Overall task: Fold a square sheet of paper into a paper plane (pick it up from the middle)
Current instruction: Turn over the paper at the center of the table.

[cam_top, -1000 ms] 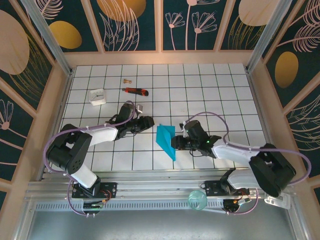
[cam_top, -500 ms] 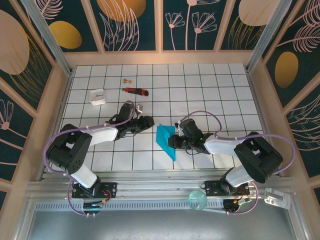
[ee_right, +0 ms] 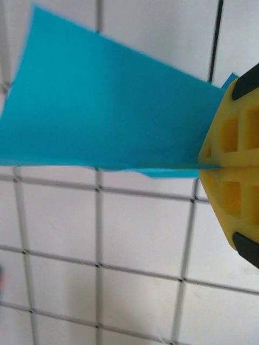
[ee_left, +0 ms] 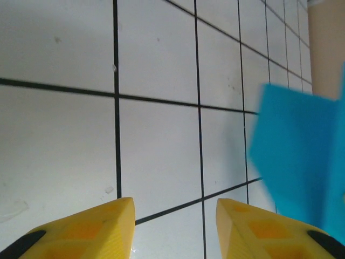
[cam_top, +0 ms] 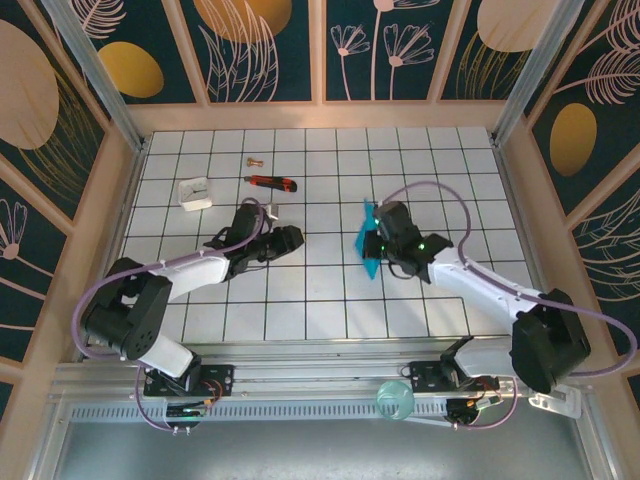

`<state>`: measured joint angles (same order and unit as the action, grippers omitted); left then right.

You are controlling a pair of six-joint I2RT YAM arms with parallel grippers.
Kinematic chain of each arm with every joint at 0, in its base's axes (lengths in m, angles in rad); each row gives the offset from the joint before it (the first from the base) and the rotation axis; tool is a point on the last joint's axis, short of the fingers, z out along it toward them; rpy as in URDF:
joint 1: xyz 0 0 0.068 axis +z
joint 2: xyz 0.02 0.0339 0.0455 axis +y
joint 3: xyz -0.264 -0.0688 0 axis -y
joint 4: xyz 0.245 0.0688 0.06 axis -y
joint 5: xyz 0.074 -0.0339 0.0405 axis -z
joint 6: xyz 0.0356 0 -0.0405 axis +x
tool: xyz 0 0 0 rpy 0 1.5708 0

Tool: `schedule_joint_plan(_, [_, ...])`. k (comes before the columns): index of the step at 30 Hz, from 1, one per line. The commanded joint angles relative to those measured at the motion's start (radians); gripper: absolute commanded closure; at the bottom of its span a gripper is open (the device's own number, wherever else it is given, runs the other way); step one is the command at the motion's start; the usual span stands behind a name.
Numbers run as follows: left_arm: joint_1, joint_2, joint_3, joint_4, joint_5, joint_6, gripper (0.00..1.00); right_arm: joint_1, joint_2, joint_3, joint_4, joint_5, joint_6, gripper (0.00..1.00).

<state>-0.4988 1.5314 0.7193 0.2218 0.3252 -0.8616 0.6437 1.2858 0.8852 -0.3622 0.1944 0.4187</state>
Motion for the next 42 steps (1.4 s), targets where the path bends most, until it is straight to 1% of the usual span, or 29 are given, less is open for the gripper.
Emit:
schedule_joint_plan(1, [0.040, -0.041, 0.007, -0.046, -0.050, 0.034, 0.55, 0.027, 0.037, 0.111, -0.350, 0.397, -0.033, 1.00])
schedule_joint_plan(3, [0.072, -0.060, 0.001, -0.066, -0.066, 0.046, 0.54, 0.068, 0.089, 0.168, -0.441, 0.512, -0.004, 1.00])
schedule_joint_plan(5, [0.100, -0.079, -0.002, -0.087, -0.078, 0.061, 0.53, 0.118, 0.159, 0.210, -0.512, 0.588, 0.037, 1.00])
schedule_joint_plan(9, [0.150, -0.109, -0.002, -0.148, -0.138, 0.101, 0.48, 0.231, 0.341, 0.261, -0.600, 0.655, 0.129, 1.00])
schedule_joint_plan(13, [0.206, -0.136, -0.027, -0.154, -0.190, 0.114, 0.45, 0.338, 0.497, 0.298, -0.611, 0.652, 0.207, 1.00])
schedule_joint_plan(17, [0.253, -0.155, -0.045, -0.136, -0.199, 0.115, 0.43, 0.450, 0.647, 0.374, -0.562, 0.589, 0.236, 0.99])
schedule_joint_plan(21, [0.262, -0.157, -0.032, -0.154, -0.194, 0.136, 0.42, 0.523, 0.752, 0.444, -0.483, 0.507, 0.234, 0.88])
schedule_joint_plan(24, [0.263, -0.149, -0.032, -0.151, -0.157, 0.131, 0.42, 0.549, 0.769, 0.478, -0.408, 0.439, 0.215, 0.79])
schedule_joint_plan(27, [0.262, -0.135, -0.035, -0.139, -0.092, 0.108, 0.42, 0.564, 0.707, 0.480, -0.324, 0.380, 0.185, 0.74])
schedule_joint_plan(30, [0.252, -0.135, -0.059, -0.090, 0.013, 0.047, 0.46, 0.560, 0.552, 0.392, -0.199, 0.299, 0.157, 0.73])
schedule_joint_plan(32, [0.210, -0.149, -0.075, -0.066, 0.021, 0.009, 0.50, 0.544, 0.430, 0.301, -0.115, 0.228, 0.140, 0.72])
schedule_joint_plan(33, [0.169, -0.155, -0.077, -0.064, 0.012, -0.005, 0.51, 0.526, 0.352, 0.241, -0.077, 0.185, 0.141, 0.72])
schedule_joint_plan(35, [0.088, -0.158, -0.075, -0.048, 0.009, -0.042, 0.54, 0.469, 0.221, 0.126, -0.018, 0.091, 0.147, 0.72])
schedule_joint_plan(38, [-0.032, -0.130, -0.085, 0.047, 0.032, -0.132, 0.63, 0.336, 0.040, -0.070, 0.053, -0.055, 0.164, 0.73])
schedule_joint_plan(40, [-0.108, -0.081, -0.061, 0.096, 0.045, -0.163, 0.66, 0.236, -0.051, -0.172, 0.091, -0.130, 0.169, 0.74])
schedule_joint_plan(42, [-0.183, 0.000, 0.004, 0.106, 0.058, -0.164, 0.66, 0.153, -0.113, -0.250, 0.134, -0.173, 0.159, 0.77])
